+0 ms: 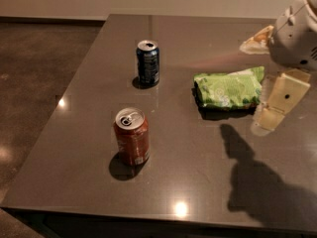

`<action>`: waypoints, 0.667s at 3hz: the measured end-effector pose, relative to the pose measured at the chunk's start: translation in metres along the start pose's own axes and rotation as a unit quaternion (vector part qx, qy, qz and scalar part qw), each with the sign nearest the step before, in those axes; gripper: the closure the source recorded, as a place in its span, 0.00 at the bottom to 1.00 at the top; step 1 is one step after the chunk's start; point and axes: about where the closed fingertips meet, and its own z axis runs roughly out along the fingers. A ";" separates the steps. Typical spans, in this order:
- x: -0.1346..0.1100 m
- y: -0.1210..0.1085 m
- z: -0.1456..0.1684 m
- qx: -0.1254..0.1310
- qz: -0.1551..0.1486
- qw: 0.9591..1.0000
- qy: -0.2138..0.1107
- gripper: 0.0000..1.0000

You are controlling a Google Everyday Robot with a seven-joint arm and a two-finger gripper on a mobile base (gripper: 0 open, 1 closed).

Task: Move coke can near green rice chip bag

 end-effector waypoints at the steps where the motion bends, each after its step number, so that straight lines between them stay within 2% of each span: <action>1: -0.034 0.017 0.020 -0.038 -0.025 0.997 -0.057 0.00; 2: -0.065 0.032 0.043 -0.066 -0.034 0.993 -0.092 0.00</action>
Offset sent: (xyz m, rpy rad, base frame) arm -0.0241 0.1219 -0.0445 0.2502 0.1353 0.1979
